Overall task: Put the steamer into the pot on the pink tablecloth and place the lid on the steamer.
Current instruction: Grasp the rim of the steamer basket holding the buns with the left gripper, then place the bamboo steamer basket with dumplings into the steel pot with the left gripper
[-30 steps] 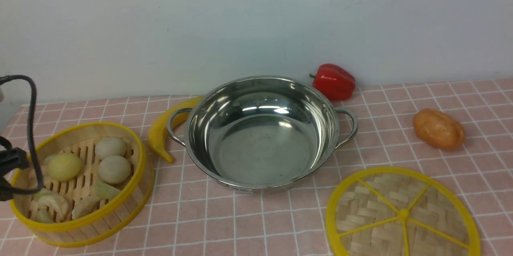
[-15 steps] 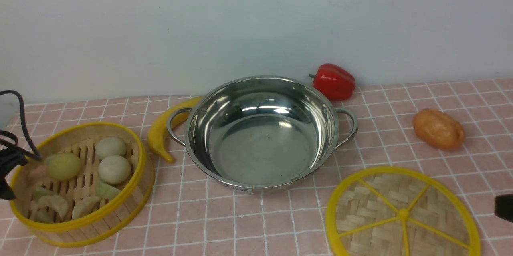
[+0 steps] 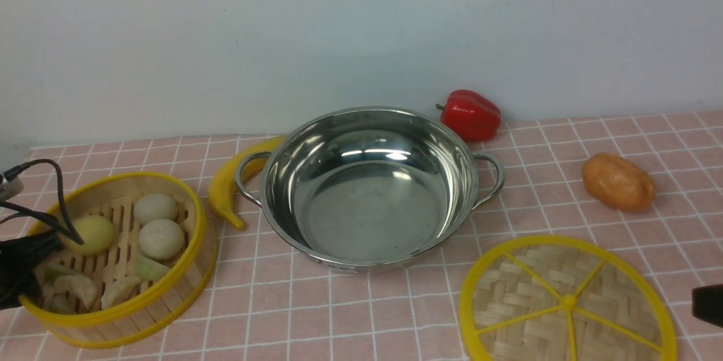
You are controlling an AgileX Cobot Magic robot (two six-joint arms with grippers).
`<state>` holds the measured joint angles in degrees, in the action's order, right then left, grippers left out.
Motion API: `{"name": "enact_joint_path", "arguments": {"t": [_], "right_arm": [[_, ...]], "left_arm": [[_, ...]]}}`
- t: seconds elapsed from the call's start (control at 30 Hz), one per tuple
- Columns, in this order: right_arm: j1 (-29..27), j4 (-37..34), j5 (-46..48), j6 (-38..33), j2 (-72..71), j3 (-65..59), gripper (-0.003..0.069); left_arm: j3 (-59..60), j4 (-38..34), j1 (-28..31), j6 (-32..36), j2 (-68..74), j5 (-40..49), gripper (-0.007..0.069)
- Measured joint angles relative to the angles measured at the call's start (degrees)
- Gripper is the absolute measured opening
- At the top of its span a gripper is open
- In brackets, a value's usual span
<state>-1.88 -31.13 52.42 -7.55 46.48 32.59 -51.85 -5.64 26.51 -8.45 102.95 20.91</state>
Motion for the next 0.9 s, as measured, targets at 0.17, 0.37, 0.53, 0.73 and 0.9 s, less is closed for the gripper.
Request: {"name": "enact_joint_path", "arguments": {"t": [0.17,0.37,0.53,0.73,0.9], "right_arm": [[0.0,-1.54,1.81,0.0,0.0,0.0,0.024],[0.0,-1.68,3.11,0.0,0.0,0.0,0.024],[0.0,-1.68,3.32,0.0,0.0,0.0,0.024],[0.0,-1.68,3.37,0.0,0.0,0.0,0.024],[0.0,-1.68,3.37,0.0,0.0,0.0,0.024]], "left_arm": [[-0.64,0.27,0.0,0.59,0.18,0.1,0.0041],[-6.1,3.92,0.0,1.03,-1.42,10.14,0.004],[-13.06,6.57,0.0,1.63,-4.57,17.82,0.004],[-26.11,3.88,-2.19,6.08,-7.8,28.93,0.004],[-30.94,-2.25,-13.91,10.91,-7.62,30.25,0.004]]}}
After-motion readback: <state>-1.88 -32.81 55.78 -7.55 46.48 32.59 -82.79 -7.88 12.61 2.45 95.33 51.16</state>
